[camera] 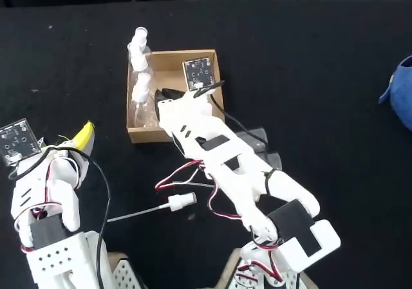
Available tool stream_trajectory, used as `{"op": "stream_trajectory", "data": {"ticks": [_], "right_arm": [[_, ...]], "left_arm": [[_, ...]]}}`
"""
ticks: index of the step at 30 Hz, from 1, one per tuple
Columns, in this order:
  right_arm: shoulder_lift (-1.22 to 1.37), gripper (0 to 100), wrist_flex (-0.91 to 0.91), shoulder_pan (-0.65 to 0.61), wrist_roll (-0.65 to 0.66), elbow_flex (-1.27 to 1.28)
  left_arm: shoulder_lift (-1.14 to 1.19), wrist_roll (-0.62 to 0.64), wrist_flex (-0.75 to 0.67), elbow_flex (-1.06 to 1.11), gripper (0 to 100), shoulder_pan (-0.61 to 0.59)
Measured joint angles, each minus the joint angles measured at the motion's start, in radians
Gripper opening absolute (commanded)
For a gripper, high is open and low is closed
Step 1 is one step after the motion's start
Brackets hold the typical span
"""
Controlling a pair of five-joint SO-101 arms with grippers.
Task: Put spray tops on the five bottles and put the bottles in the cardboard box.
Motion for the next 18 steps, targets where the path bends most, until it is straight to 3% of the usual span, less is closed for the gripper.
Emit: {"op": "stream_trajectory", "data": {"ticks": [18], "right_arm": [[0.242, 1.1, -0.180, 0.046, 0.000, -0.126]], "left_arm": [[0.000, 0.000, 0.000, 0.000, 24, 0.000]]}}
